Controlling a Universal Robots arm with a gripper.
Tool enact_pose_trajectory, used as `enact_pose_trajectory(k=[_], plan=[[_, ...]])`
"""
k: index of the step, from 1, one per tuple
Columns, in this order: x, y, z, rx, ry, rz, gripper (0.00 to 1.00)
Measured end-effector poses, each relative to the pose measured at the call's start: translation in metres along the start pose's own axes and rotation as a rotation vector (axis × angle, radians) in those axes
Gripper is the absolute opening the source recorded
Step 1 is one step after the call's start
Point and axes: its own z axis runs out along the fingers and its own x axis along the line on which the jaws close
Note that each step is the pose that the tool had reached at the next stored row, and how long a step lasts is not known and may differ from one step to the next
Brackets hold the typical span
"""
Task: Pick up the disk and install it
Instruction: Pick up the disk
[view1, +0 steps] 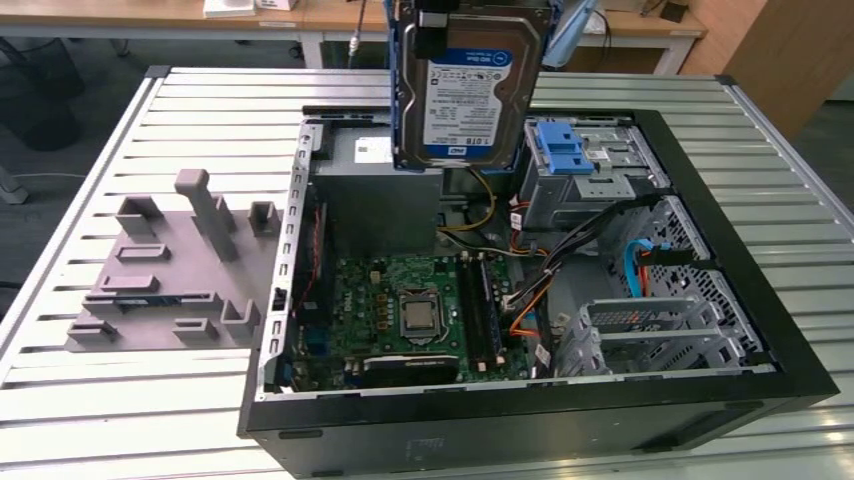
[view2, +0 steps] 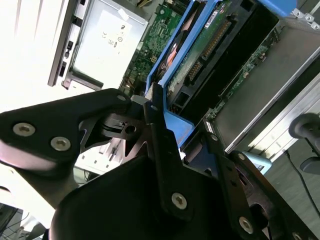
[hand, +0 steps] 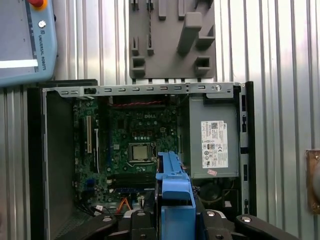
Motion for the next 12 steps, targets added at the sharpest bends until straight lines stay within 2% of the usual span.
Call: enact_pose_trajectory(k=[12], plan=[[0.0017, -0.0083, 0.0017, 0.0001, -0.0001, 0.015, 0.36]])
